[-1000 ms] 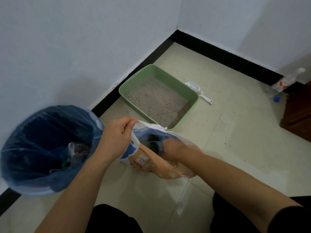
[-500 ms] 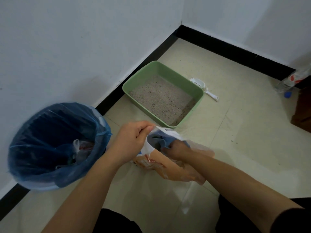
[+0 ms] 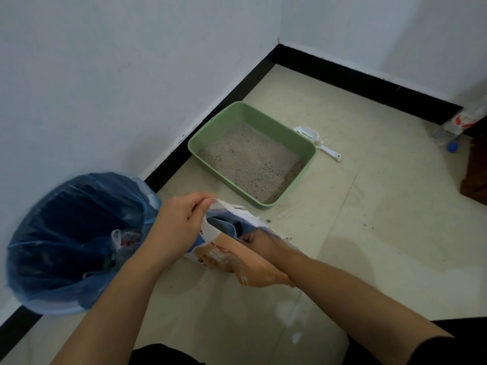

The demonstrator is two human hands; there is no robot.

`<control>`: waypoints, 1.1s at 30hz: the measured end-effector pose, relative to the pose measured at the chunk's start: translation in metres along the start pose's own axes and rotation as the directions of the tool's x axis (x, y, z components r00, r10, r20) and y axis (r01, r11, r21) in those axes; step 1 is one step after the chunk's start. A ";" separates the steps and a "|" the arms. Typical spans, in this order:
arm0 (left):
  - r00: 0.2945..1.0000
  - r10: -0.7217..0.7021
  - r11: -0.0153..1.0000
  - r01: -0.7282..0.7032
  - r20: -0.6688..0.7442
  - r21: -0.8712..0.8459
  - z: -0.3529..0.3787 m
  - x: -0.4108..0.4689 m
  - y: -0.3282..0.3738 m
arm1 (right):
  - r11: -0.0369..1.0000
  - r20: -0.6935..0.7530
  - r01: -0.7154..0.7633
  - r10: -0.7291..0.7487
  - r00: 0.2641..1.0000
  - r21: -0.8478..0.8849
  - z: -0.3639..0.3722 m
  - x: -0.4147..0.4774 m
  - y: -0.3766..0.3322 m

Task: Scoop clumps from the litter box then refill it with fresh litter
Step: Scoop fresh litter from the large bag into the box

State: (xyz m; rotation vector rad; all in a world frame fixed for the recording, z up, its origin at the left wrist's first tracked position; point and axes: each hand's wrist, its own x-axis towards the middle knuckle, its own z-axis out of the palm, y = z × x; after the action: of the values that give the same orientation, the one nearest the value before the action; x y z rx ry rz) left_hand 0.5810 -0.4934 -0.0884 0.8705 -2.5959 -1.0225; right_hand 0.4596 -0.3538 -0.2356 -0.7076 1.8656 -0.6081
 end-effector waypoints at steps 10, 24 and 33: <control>0.978 -0.210 0.975 0.210 0.004 -0.077 -0.012 -0.004 0.000 | 0.998 0.011 -0.035 0.036 0.999 -0.050 -0.031 -0.034 -0.015; 0.946 -0.310 0.917 0.323 0.092 -0.235 -0.042 0.023 -0.020 | 0.997 -0.210 0.081 -0.082 0.974 -0.009 -0.054 -0.075 -0.052; 0.953 -0.280 0.896 0.302 0.115 -0.326 -0.037 0.033 -0.027 | 0.982 -0.229 0.097 -0.059 0.972 0.160 -0.062 -0.094 -0.052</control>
State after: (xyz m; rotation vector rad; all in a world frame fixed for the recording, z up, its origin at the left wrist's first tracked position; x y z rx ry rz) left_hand 0.5817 -0.5489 -0.0806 1.1683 -2.2725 -1.5483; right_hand 0.4430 -0.3177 -0.1184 -0.6220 1.9691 -0.9199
